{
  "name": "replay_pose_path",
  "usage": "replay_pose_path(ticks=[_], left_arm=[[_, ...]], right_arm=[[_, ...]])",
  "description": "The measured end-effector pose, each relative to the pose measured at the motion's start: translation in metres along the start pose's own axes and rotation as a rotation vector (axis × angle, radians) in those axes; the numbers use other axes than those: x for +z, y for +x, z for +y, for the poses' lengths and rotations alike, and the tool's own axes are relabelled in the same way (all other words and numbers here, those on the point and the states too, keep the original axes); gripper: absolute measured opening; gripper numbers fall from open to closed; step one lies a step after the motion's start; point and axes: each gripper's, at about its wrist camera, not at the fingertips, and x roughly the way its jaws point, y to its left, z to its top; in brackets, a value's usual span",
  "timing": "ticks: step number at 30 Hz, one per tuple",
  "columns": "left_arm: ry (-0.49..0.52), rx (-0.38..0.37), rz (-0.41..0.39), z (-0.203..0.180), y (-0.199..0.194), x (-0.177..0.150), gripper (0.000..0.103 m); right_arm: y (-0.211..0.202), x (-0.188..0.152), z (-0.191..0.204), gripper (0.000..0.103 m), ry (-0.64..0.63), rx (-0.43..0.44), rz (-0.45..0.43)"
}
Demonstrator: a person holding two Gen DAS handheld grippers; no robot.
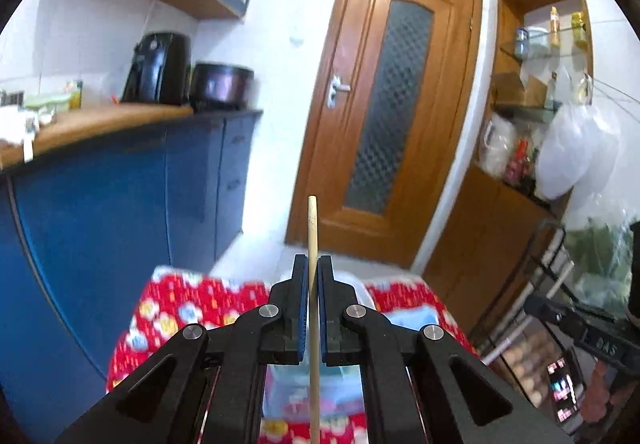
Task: Organize utensils
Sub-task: 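Lift both chopsticks and carry them above the light blue Box holder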
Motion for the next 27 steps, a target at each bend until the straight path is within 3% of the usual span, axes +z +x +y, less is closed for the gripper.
replay_pose_path(ticks=[6, 12, 27], left_arm=[[0.002, 0.009, -0.106, -0.007, 0.013, 0.027, 0.004], [0.025, 0.019, -0.167, -0.01, 0.032, 0.031, 0.004], [-0.074, 0.041, -0.17, 0.02, 0.075, -0.007, 0.004]], right_arm=[[0.017, 0.019, 0.003, 0.006, -0.039, -0.029, -0.031], [0.046, 0.023, 0.005, 0.006, -0.047, -0.025, -0.006], [0.102, -0.009, -0.006, 0.006, -0.026, -0.007, 0.118]])
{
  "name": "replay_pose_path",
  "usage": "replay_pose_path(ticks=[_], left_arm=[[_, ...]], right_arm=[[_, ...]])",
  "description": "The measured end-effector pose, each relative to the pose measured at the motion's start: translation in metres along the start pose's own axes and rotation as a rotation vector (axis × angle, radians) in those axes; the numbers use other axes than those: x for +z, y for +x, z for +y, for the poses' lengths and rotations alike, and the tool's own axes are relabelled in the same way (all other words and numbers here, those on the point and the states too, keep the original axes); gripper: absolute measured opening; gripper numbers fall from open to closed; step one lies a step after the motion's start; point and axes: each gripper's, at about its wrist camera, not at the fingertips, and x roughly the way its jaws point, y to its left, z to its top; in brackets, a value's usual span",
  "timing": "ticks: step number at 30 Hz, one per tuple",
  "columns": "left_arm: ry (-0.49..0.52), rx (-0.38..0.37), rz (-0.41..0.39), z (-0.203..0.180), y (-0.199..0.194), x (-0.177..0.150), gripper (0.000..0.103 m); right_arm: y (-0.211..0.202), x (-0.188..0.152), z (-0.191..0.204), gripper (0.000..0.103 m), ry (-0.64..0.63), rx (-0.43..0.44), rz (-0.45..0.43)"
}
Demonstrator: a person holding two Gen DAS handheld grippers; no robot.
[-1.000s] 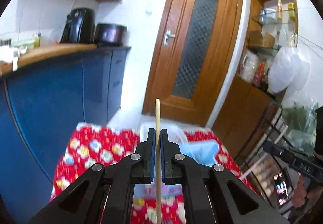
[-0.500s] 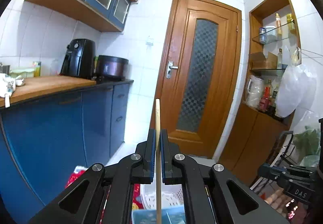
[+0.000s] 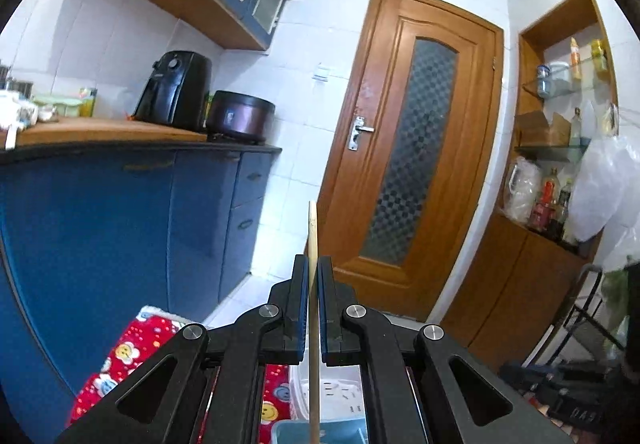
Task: Organize utensils
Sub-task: 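Lift both chopsticks and carry them above the light blue Box holder, then open both tools to drop the chopsticks into the Box holder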
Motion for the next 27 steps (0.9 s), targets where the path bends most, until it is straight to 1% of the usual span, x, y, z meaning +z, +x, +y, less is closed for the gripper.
replay_pose_path(ticks=[3, 6, 10, 14, 17, 21, 27], left_arm=[[-0.02, -0.011, -0.028, -0.001, -0.001, 0.01, 0.004], [0.002, -0.005, -0.062, -0.006, -0.002, 0.015, 0.004], [0.028, 0.023, -0.093, -0.011, 0.001, 0.005, 0.004], [0.024, 0.044, -0.093, -0.01, 0.007, -0.01, 0.004], [0.052, 0.061, -0.098, -0.011, 0.006, -0.021, 0.004], [0.088, 0.065, -0.076, -0.013, 0.005, -0.035, 0.004], [0.105, 0.068, -0.046, -0.012, 0.001, -0.049, 0.004]], right_arm=[[0.001, 0.0, -0.002, 0.006, 0.005, 0.001, -0.004], [0.001, 0.001, -0.003, 0.006, 0.006, 0.001, -0.01], [0.004, 0.0, -0.003, 0.006, 0.007, 0.005, -0.005], [0.006, -0.003, -0.002, 0.006, 0.003, 0.007, -0.003], [0.007, -0.006, -0.002, 0.006, -0.007, 0.004, -0.003], [0.011, -0.008, -0.003, 0.006, -0.007, 0.003, 0.005], [0.013, -0.012, -0.003, 0.006, 0.006, 0.01, 0.014]])
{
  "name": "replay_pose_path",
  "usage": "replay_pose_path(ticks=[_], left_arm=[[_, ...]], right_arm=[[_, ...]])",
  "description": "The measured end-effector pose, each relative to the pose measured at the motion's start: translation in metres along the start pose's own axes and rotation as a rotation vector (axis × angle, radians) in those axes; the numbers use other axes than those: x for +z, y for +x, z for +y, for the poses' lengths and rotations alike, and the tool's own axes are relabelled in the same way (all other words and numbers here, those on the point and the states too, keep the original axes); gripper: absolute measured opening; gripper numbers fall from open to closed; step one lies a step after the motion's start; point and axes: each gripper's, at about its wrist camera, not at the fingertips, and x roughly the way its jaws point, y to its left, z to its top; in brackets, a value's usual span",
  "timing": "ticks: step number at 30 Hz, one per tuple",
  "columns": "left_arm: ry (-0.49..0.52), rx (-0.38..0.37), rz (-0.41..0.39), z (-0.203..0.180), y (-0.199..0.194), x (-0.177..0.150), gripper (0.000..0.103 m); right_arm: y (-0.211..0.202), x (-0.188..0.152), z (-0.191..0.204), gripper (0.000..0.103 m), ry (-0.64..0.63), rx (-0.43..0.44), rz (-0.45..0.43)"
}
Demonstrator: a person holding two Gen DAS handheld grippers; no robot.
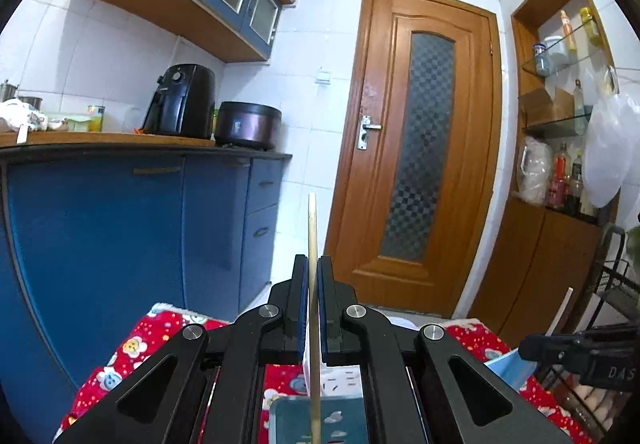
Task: Organize utensils
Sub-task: 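Open both tools to drop the chopsticks into the Box holder, then move both tools back down toward the forks and knives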
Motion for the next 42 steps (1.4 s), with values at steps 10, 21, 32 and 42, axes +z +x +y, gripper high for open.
replay_pose_path(ticks=[10, 21, 32, 42], left_arm=[[0.026, -0.026, 0.085, 0.001, -0.002, -0.004, 0.008], [0.03, -0.042, 0.13, 0.005, -0.025, -0.007, 0.038], [0.051, -0.068, 0.178, 0.004, -0.054, -0.003, 0.04], [0.056, -0.092, 0.235, 0.007, -0.086, -0.003, 0.04]], right_arm=[[-0.016, -0.002, 0.004, 0.032, 0.01, 0.026, -0.043], [-0.041, -0.005, 0.003, 0.042, 0.038, 0.036, -0.092], [-0.069, -0.018, 0.002, 0.045, 0.07, 0.032, -0.119], [-0.082, -0.046, -0.004, 0.045, 0.112, 0.027, -0.076]])
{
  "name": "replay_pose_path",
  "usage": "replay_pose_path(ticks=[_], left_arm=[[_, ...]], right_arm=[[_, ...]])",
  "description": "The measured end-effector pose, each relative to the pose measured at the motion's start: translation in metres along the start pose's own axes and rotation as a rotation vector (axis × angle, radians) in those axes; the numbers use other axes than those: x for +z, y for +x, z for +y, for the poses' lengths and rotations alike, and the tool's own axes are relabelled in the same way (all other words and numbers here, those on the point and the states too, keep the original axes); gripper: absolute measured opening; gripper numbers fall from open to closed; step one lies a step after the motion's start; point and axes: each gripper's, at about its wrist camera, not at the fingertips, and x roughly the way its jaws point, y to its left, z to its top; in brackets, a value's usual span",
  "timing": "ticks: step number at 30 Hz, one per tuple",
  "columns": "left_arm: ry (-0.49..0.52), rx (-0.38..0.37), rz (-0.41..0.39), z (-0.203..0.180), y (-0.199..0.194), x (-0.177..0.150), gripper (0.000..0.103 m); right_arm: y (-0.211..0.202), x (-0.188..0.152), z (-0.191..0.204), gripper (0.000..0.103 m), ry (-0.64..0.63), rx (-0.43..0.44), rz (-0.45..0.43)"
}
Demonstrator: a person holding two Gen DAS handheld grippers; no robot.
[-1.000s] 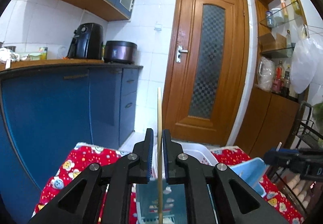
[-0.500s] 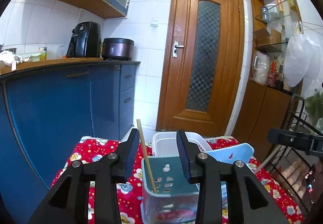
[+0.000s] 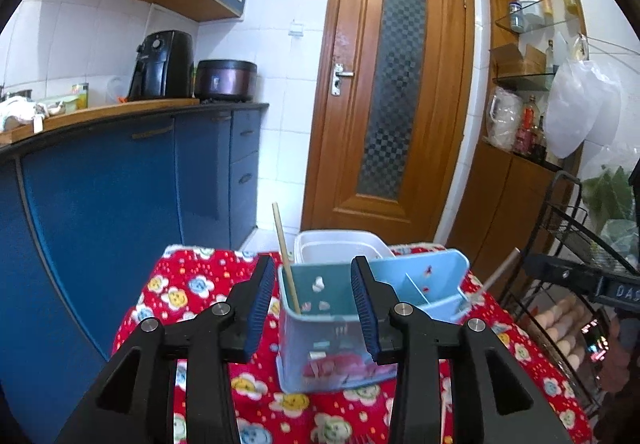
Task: Organize utensils
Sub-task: 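Move both tools back down toward the forks and knives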
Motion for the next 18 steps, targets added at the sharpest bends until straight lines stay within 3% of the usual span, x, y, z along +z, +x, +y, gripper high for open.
replay_pose_path(ticks=[18], left_arm=[[0.001, -0.021, 0.172, -0.002, -0.025, -0.049, 0.04]], right_arm=[[0.001, -0.065, -0.008, 0.045, 0.08, 0.008, 0.137]])
